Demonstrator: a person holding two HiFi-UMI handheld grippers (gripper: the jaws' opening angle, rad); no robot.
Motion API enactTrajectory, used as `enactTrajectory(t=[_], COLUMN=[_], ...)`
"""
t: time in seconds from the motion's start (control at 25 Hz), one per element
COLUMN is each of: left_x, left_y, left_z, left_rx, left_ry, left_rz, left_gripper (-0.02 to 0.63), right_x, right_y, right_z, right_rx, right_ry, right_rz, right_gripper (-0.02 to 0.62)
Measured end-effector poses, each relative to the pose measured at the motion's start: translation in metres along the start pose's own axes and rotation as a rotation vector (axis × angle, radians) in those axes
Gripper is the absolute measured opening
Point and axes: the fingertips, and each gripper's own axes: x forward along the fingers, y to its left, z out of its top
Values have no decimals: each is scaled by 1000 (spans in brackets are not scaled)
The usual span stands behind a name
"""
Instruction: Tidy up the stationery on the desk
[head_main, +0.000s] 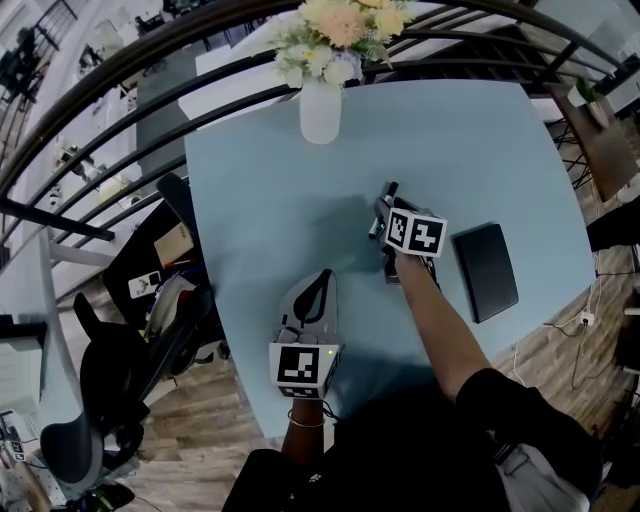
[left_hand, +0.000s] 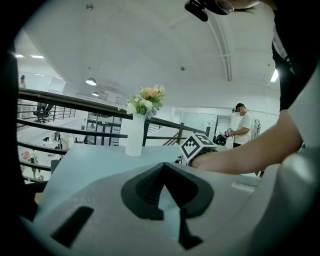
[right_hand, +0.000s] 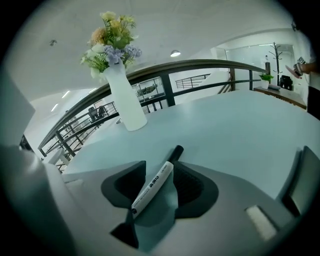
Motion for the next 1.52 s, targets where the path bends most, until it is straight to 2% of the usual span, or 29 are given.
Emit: enactTrajectory(t=[0.28,0.52,0.6,0.68,0.92,1.52], left_x=[-2,-3,-4,-6,-9,-21], left_y=[8,7,9,11,15,-2], left_z=[-1,1,0,1,-1,8], left_rx=[-19,-30,-29,-28,-29,10], left_ry=[-13,-19,-17,-24,-18,-30], left_rz=[19,17,18,20,33,54], left_gripper=[-6,-6,-6,-6,-6,-6], right_x=[11,10,9,8,6,-34], right_y=[0,0,2,4,9,26], right_z=[-9,-9,-10,-11,-9,2], right_rx=[-50,-122,-126,-150,-206,-196], right_ry=[67,87,89,86,65,-40], right_rz=[-35,-39,-36,-36,-29,76], right_gripper=[181,150,109,78,77,77])
